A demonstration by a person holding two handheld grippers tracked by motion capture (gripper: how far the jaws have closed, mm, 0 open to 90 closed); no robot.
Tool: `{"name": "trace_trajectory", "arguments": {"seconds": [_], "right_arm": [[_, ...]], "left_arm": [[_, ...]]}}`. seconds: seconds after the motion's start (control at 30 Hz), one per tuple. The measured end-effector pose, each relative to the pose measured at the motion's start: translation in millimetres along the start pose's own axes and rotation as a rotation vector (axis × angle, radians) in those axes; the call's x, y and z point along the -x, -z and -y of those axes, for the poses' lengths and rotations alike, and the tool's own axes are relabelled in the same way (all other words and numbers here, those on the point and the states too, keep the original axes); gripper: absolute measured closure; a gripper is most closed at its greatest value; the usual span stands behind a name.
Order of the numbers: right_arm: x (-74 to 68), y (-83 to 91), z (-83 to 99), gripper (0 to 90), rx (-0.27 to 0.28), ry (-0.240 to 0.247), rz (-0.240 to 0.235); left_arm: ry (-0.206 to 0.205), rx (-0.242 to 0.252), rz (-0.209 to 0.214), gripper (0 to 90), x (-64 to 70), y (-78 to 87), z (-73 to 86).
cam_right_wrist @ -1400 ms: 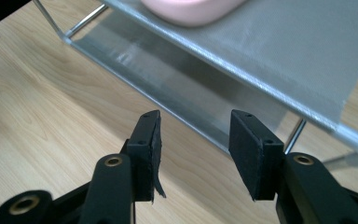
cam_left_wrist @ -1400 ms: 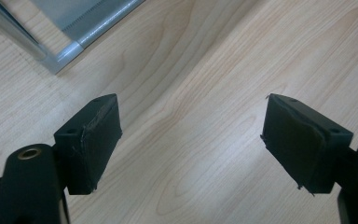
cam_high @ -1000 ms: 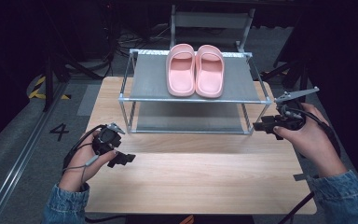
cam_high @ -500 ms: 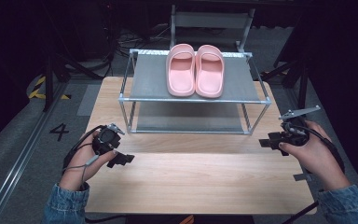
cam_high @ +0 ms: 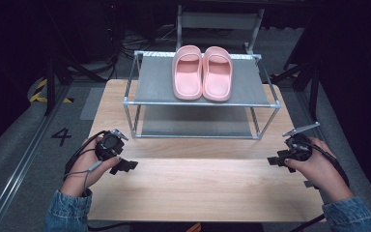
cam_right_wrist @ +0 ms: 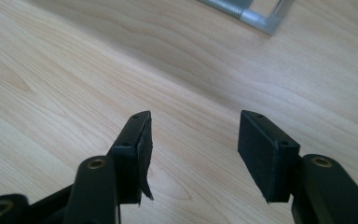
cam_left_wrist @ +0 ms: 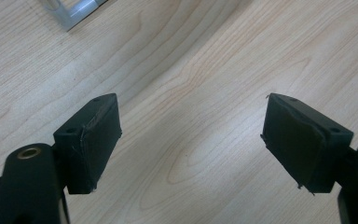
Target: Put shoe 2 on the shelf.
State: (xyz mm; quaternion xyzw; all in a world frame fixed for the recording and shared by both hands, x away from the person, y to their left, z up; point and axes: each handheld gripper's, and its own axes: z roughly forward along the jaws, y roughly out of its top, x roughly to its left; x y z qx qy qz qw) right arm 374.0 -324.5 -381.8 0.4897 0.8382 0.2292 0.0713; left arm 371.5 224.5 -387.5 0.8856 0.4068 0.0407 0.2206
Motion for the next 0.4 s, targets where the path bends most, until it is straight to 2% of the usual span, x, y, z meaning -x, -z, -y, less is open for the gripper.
{"name": "trace_trajectory", "arguments": {"seconds": [0.07, 0.13, 0.17, 0.27, 0.3, 0.4], "right_arm": [[0.4, -4.2, 2.1, 45.4, -0.016, -0.002, 0.000], [0.6, -12.5, 6.0, 45.0, -0.066, -0.018, -0.001], [0.6, -12.5, 6.0, 45.0, -0.066, -0.018, -0.001], [0.0, -21.8, 11.0, 44.9, -0.146, -0.025, 0.001], [-0.3, -26.2, 13.8, 44.8, -0.191, -0.025, 0.003], [-0.2, -28.5, 15.4, 44.3, -0.203, -0.027, 0.005]], "left_arm": [[-0.001, 0.003, 0.001, 19.9, -0.1, 0.0, 0.0], [0.000, 0.004, 0.003, 19.9, -0.1, 0.3, -0.1], [0.000, 0.004, 0.003, 19.9, -0.1, 0.3, -0.1], [0.003, 0.005, 0.002, 19.9, 0.3, 1.0, 0.2], [0.000, 0.005, 0.000, 19.9, 0.2, 1.2, 0.4], [0.002, 0.003, 0.002, 19.9, 0.1, 1.3, 2.3]]}}
